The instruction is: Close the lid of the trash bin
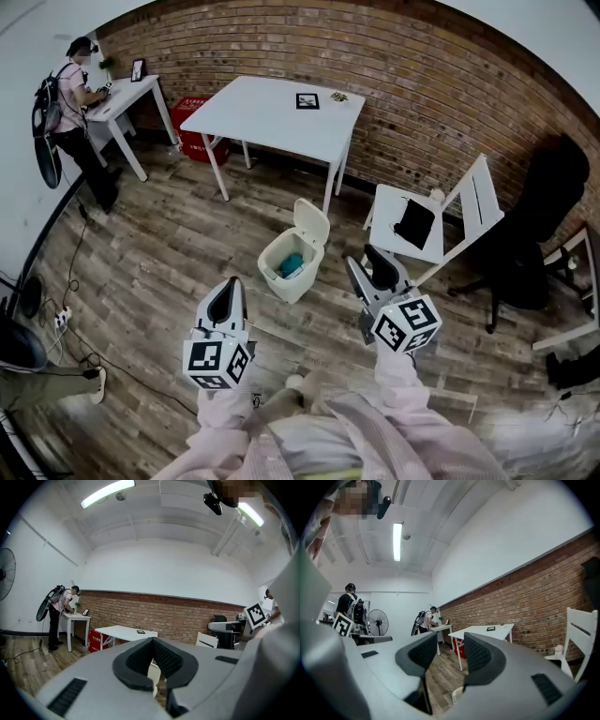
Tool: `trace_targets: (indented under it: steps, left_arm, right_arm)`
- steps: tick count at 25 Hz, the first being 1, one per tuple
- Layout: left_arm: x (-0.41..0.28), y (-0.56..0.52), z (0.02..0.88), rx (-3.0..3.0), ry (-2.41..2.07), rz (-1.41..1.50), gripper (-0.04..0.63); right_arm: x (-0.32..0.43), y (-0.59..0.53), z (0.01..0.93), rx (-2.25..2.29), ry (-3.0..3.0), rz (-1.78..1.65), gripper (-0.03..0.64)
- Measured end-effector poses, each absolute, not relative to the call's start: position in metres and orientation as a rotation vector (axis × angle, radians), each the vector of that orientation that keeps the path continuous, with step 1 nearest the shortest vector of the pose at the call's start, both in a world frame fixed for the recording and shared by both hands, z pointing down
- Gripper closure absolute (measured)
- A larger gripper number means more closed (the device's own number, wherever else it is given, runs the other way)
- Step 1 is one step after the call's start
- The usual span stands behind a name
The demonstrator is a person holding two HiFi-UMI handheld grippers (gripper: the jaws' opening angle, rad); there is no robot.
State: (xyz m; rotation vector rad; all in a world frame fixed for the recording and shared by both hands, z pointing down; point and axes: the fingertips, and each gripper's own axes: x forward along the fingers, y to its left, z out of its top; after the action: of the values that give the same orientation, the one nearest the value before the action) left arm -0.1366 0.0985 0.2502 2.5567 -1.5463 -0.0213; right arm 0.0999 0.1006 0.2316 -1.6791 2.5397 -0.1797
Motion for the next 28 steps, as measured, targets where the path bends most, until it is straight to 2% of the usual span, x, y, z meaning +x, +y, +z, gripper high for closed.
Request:
trace_targets:
  steps: [12, 28]
  left_arm:
    - [-0.146, 0.059, 0.283, 2.463, -1.544, 0.030, 0.603]
    - [-0.121, -0.072, 0.312, 2.392, -1.527, 0.092, 0.603]
  right_arm:
    - [0.101, 0.050, 0.267, -1.720, 2.555, -0.292, 0.454]
    - [0.128, -0.092, 0.300, -1.730, 2.544, -0.436, 0.454]
